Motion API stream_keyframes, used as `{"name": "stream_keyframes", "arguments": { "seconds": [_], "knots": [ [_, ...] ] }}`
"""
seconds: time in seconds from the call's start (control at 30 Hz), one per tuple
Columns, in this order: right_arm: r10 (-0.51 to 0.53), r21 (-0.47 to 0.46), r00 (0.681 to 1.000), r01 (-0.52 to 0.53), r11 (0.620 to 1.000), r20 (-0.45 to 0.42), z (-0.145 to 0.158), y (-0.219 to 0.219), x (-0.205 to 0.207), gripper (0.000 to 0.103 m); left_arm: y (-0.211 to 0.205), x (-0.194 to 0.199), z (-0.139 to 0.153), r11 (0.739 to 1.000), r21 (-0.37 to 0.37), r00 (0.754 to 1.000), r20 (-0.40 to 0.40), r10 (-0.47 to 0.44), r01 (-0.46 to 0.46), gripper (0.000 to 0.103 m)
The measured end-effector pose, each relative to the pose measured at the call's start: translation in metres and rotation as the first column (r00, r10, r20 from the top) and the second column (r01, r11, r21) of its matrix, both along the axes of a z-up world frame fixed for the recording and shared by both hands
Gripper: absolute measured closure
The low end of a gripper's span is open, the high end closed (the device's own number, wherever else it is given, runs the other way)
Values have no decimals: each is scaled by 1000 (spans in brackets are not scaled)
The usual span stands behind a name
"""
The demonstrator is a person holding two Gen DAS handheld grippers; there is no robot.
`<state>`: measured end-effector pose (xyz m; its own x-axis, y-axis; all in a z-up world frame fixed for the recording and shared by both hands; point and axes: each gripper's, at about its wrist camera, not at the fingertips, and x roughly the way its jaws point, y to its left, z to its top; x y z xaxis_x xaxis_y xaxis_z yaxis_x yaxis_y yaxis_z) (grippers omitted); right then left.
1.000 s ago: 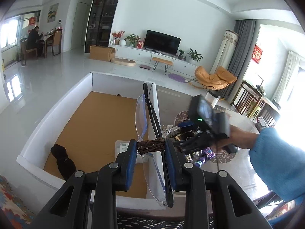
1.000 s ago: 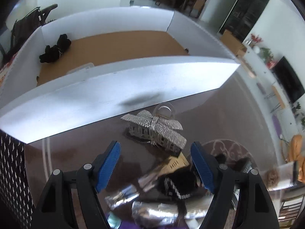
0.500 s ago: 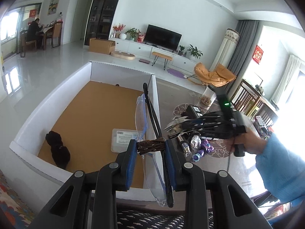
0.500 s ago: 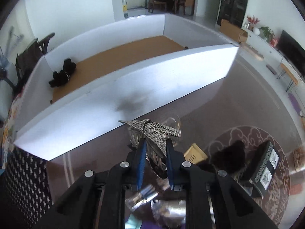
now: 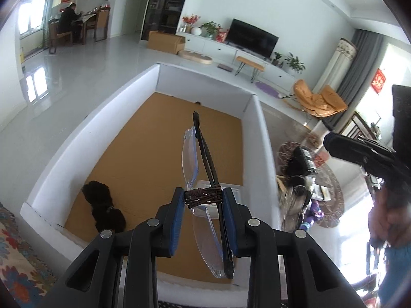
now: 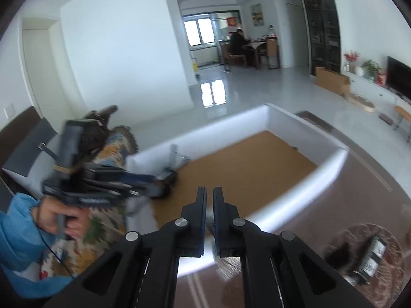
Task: Organize objects
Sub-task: 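Carry the eyeglasses and rhinestone bow over the white bin and open both grippers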
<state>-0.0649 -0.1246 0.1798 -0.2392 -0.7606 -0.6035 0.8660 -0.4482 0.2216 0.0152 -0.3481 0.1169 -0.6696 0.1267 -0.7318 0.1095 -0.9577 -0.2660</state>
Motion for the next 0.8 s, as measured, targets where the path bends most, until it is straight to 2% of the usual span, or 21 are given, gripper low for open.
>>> {"name": "stream_keyframes", "arguments": {
  "seconds": [0.07,0.17,0.2,0.23,0.3,0.33,0.4,0.47,0.53,0.63,0.7,0.73,0.77,0.8],
  "knots": [
    [1,23,1000,-1,1000,13,-10,-32,3,97,-9,-6,-6,1000,0,999,20,31,-31,73],
    [-36,72,999,34,997,36,-18,-38,-8,93,-13,-1,-7,999,-5,999,9,39,-39,73],
    [-57,80,997,53,995,44,-18,-25,-15,79,-10,4,-4,999,-25,1000,-6,27,-27,73],
    [-77,99,997,75,992,26,-19,-9,-19,48,-5,9,0,999,-47,1000,-24,12,-13,73],
    [-131,159,990,137,978,-46,-23,28,-20,15,0,17,7,998,-60,999,-50,-8,5,73],
    [-151,208,986,162,965,-69,-30,45,-18,13,3,21,11,999,-53,998,-66,-15,12,73],
    [-171,288,985,168,943,-15,-49,77,-14,13,7,26,16,999,-29,996,-91,-22,19,73],
    [-219,313,975,196,929,40,-74,96,-4,13,12,28,18,1000,-1,994,-109,-22,22,73],
    [-278,328,960,252,911,35,-102,104,3,13,19,25,19,999,20,993,-115,-25,27,73],
    [-304,335,951,269,903,56,-139,91,7,13,30,25,19,999,16,994,-102,-38,40,73],
    [-310,370,951,285,885,9,-157,75,7,15,34,26,19,999,6,994,-95,-49,50,73],
    [-304,394,952,288,873,-23,-167,70,8,41,34,28,19,999,0,995,-89,-55,55,73],
    [-305,413,952,287,864,-21,-172,70,5,46,33,28,18,998,-6,995,-81,-60,59,73],
    [-327,405,945,306,862,-19,-171,73,3,47,32,29,17,998,-15,995,-68,-66,66,73]
  ]
}}
